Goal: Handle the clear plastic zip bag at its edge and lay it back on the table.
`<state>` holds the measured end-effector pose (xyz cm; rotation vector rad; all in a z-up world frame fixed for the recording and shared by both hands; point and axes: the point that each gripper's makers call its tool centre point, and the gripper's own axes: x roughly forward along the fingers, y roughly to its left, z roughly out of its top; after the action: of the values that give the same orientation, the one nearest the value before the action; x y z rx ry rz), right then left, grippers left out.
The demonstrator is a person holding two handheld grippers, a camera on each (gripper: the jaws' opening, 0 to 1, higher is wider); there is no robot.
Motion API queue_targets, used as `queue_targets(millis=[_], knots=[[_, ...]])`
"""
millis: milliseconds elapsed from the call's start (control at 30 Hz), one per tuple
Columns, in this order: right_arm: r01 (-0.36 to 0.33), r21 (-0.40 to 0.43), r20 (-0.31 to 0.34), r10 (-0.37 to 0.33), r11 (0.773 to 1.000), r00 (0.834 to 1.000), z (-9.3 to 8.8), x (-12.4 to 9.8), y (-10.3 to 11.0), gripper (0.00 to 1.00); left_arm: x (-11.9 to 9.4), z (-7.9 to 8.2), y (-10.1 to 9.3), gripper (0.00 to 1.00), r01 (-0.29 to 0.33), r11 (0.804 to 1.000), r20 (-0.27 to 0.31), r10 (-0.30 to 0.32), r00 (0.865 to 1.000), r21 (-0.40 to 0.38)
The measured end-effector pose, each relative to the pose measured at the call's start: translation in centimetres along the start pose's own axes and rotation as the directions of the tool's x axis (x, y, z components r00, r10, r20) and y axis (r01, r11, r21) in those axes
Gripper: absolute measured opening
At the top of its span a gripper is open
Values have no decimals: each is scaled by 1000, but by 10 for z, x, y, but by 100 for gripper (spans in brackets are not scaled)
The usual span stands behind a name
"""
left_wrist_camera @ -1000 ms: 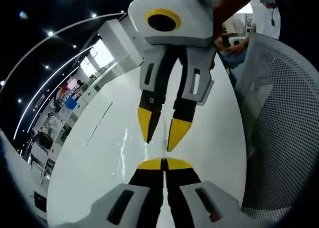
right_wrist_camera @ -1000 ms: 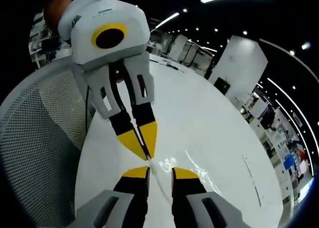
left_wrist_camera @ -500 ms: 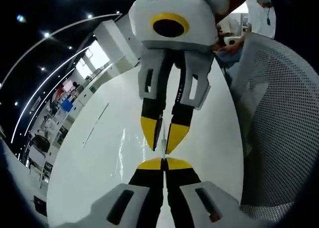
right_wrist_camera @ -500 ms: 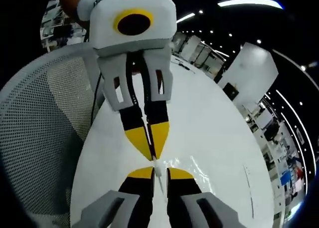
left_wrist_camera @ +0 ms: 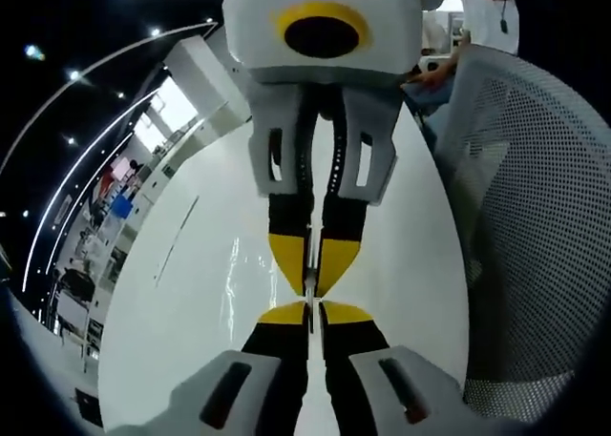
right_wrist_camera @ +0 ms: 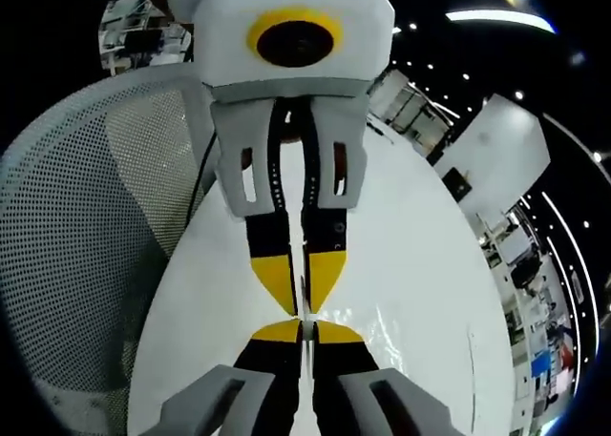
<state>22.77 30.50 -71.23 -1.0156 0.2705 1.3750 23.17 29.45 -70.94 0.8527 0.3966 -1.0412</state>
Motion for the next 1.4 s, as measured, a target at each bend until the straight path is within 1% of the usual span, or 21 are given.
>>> queue_targets(millis=[33, 67, 167, 300, 433, 600, 767, 933, 1400], knots=[[-4, -2, -2, 4, 1000, 1000, 0, 0, 1, 0, 1, -1, 0, 0, -1, 1000, -7, 1, 1000, 14], [-11, -6, -5, 11, 1000, 1000, 0, 1, 2, 0, 0, -1, 2, 0, -11, 1000, -11, 11, 1000, 27], [-2, -7, -15, 2, 1000, 1000, -1, 2, 1, 0, -1, -1, 2, 0, -4, 999, -15, 5, 1000, 37], [-7, -30, -32, 6, 1000, 999, -1, 2, 2, 0, 0, -2, 2, 0, -2, 1000, -19, 2, 1000, 25], [-9, -29, -37, 8, 1000, 999, -2, 2, 2, 0, 1, -2, 1, 0, 2, 1000, -18, -2, 1000, 16], [-4, -16, -37, 4, 1000, 999, -3, 3, 4, 0, 1, -2, 0, 0, 10, 1000, -24, -9, 1000, 16], [4, -1, -39, -4, 1000, 999, -2, 3, 3, 0, 1, -3, 2, 0, -2, 1000, -25, 2, 1000, 11], [5, 21, -40, -4, 1000, 999, -4, 2, 4, 0, 1, -3, 1, 0, 0, 1000, -30, 0, 1000, 13], [10, 37, -42, -8, 999, 999, -6, 0, 3, 0, -1, -3, 0, 0, 1, 1000, -27, -1, 1000, 13]])
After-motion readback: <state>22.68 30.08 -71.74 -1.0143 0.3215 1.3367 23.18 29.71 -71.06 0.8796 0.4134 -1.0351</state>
